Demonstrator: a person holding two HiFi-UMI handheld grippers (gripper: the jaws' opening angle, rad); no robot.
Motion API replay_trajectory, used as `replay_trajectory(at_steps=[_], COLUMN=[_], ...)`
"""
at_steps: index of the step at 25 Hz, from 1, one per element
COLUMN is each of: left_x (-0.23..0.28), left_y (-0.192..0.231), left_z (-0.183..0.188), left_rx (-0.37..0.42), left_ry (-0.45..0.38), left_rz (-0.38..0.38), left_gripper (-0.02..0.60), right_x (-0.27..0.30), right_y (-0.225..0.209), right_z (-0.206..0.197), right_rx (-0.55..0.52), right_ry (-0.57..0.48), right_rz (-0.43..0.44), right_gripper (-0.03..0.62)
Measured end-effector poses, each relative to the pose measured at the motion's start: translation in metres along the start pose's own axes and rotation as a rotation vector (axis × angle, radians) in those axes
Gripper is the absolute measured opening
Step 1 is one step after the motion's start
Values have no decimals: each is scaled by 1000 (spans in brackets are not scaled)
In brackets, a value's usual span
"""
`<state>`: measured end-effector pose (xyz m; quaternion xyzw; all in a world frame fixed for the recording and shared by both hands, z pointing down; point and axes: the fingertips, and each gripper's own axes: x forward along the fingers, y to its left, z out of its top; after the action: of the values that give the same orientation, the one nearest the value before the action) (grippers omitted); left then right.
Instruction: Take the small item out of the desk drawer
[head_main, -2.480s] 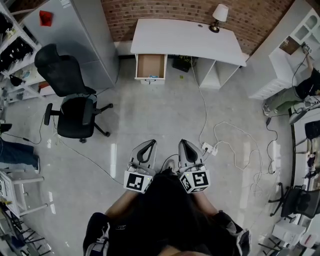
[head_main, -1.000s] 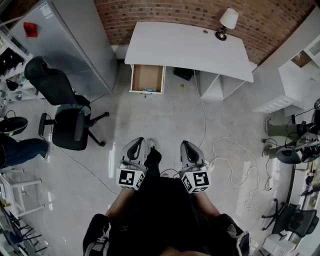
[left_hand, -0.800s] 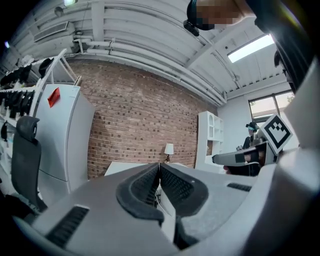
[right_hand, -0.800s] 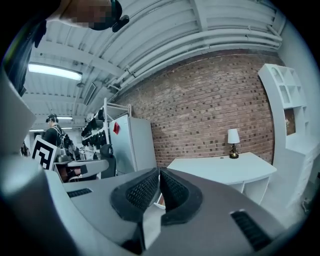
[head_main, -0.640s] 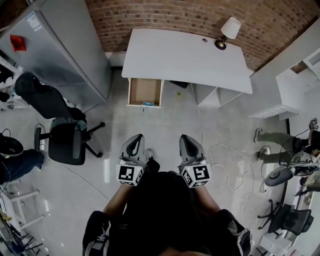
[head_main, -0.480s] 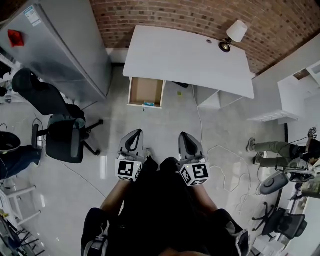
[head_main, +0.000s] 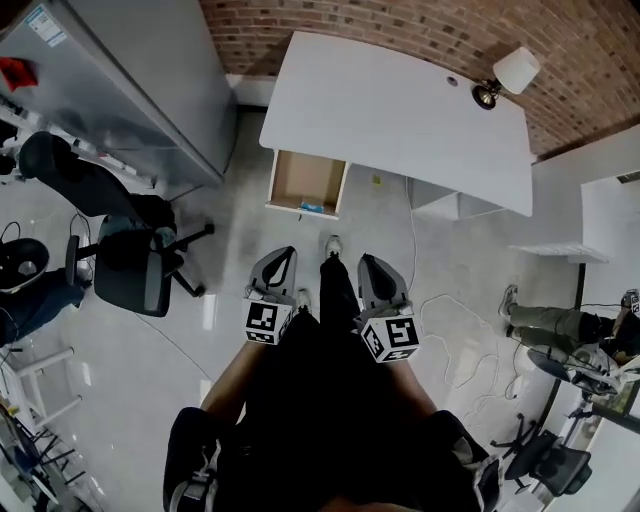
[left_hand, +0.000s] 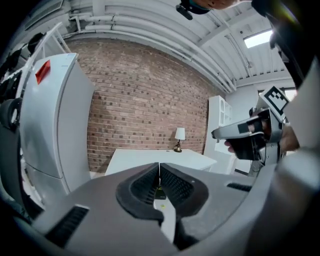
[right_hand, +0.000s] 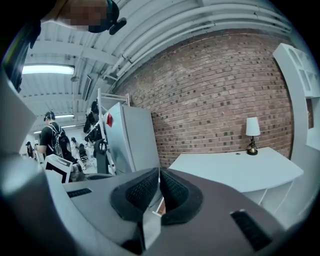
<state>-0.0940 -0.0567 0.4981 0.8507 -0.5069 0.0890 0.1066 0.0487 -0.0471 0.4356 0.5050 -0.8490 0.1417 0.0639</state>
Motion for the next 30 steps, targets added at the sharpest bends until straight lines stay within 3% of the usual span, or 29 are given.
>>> replay_trajectory(at_steps=[7,12,13,15,20,27,30], left_x=[77,146,161,185,228,267,280], left_y=[34,45,49,57,72,78,82], left_z=[-38,-94,-108,-140,-211,-311,-344], left_rx=[-29,-130,-136,-140,-149,-216,-257], left_ry=[126,260,293,367,529,733,781], left_rz=[66,39,47,67,95,101,120], left_gripper=[11,16,37,171,257,309,316], right_x=[74,121,131,149,189,222,230], right_y=[-34,-69,-77,-90,-112,-137,-148], right_z=[0,-5,-8,-15,-35,-60,-71], right_rx=[21,28,34,46,75,100,114], right_ry=[65,134,147,177,234,292,312], right_rz=[55,82,89,102,123,144,146], right_gripper=[32,32,32,32,32,32,32])
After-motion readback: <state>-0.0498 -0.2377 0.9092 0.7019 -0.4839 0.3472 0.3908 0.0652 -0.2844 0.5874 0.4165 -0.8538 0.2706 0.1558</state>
